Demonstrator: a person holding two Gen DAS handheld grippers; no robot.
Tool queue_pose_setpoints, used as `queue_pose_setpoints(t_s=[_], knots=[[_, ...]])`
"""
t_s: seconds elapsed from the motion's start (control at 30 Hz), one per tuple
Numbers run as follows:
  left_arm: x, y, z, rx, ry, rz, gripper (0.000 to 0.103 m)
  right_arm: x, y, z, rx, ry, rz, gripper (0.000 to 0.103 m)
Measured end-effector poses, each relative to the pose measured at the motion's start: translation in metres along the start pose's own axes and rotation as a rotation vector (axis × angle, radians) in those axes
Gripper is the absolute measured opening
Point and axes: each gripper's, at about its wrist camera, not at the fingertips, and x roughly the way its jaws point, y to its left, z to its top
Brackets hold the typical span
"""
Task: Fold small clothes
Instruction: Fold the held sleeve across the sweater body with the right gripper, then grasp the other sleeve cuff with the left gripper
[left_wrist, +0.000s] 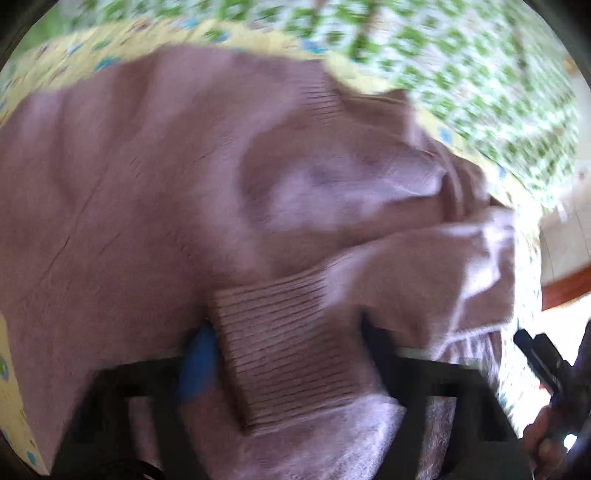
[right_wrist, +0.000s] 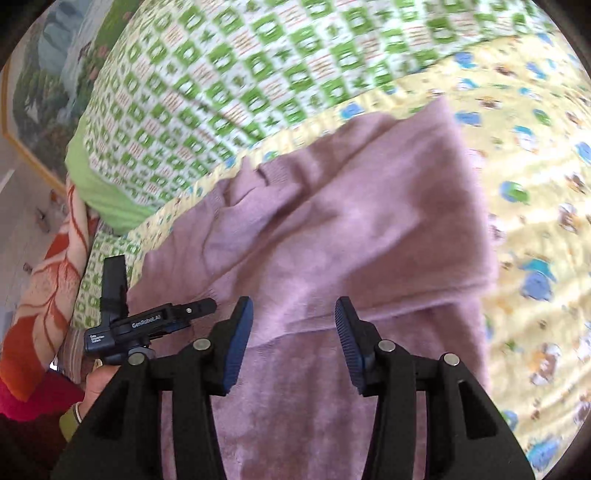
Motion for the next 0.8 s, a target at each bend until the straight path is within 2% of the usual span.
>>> queue_pose_setpoints(t_s=[0.03,0.07,0.1,0.2,0.27,0.33,0.47,0.63,0.8], knots=[[0.0,-0.006,0.001,0.018,0.023,-0.055,0.004,-0.004,-0.003,0.0,0.017,-0.008,-0.004,0.048],[-0.004,-0.009,0.002,0.022,0.025,-0.088,0.006,-0.008,-0.007,0.0,0.031,-0.017,-0.011,0.048],[-0.015,-0.014,0.002,0.036,-0.005,-0.098,0.005,-0.011,-0.008,0.001,0.044,-0.028,-0.025,0.048],[-0.074,-0.013,0.012,0.081,-0.178,-0.107,0.005,-0.019,-0.012,0.006,0.059,-0.056,-0.039,0.048],[-0.091,0.004,0.018,0.081,-0.22,-0.078,0.005,-0.025,-0.013,0.012,0.063,-0.082,-0.055,0.048],[-0.086,0.031,0.021,0.066,-0.201,0.007,0.005,-0.029,-0.016,0.016,0.067,-0.103,-0.07,0.048],[-0.065,0.076,0.017,-0.054,-0.138,0.002,0.005,-0.023,-0.028,0.022,0.09,-0.101,-0.129,0.05],[-0.048,0.076,0.003,-0.042,-0.112,0.023,0.005,-0.003,-0.037,0.035,0.061,-0.071,-0.18,0.056],[-0.044,0.074,-0.001,-0.046,-0.096,0.038,0.005,0.028,-0.055,0.065,0.028,-0.056,-0.245,0.059]])
